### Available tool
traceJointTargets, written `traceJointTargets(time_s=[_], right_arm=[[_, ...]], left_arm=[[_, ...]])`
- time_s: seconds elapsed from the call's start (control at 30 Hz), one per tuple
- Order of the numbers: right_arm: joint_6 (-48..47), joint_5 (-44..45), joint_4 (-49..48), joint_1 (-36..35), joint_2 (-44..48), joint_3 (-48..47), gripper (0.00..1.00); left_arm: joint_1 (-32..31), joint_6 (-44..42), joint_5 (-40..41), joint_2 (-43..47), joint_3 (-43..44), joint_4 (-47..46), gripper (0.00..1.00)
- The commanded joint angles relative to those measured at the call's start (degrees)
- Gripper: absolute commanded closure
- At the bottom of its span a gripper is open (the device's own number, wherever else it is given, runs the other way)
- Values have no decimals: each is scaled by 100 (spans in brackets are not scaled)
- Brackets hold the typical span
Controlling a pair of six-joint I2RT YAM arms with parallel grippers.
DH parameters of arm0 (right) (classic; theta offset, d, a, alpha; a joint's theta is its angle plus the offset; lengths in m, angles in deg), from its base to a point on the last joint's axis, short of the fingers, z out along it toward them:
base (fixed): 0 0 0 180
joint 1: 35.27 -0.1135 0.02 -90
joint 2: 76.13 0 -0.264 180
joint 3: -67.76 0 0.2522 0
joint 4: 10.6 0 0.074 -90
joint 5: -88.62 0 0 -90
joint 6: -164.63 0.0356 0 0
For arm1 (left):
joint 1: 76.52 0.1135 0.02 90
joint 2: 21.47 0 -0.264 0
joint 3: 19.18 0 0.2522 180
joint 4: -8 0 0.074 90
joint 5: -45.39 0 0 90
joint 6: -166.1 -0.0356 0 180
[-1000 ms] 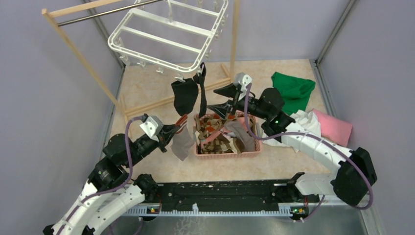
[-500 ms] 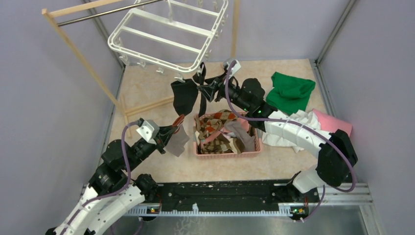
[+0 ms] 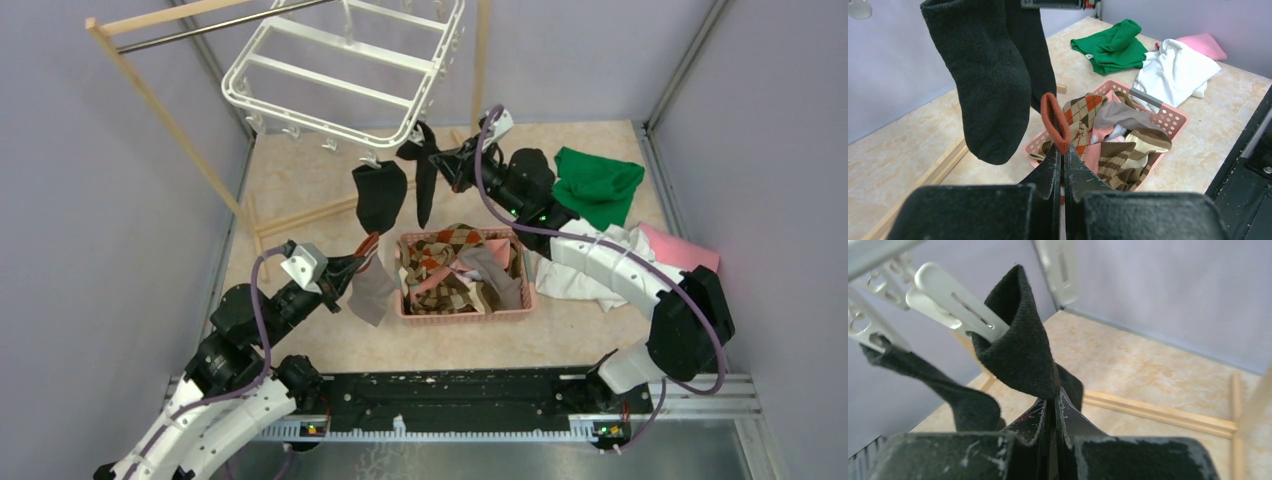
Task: Clip the socks to the hanger
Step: Adjust the hanger on the clothesline.
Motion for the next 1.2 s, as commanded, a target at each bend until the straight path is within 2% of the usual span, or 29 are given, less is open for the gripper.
traceJointTargets(time_s=[0.0,0.4,0.7,0.97,1.17], right_arm=[[1,-87,-83,375,486,30,100],[-130,-284,100,1227,467,-180,100],[-250,-580,303,1663,-357,-1122,100],[-206,-769,712,1893,-1361,-2436,100],[-255,-976,585,1959,-1572,-2605,100]], left_arm=[[-28,26,-111,-139,36,-328,100],[-28,63,-311,-261,125,-534,100],[-28,196,-706,-431,27,-987,100],[-28,305,-1018,-661,-134,-1490,100],[-28,521,-1139,-750,-176,-1693,100]])
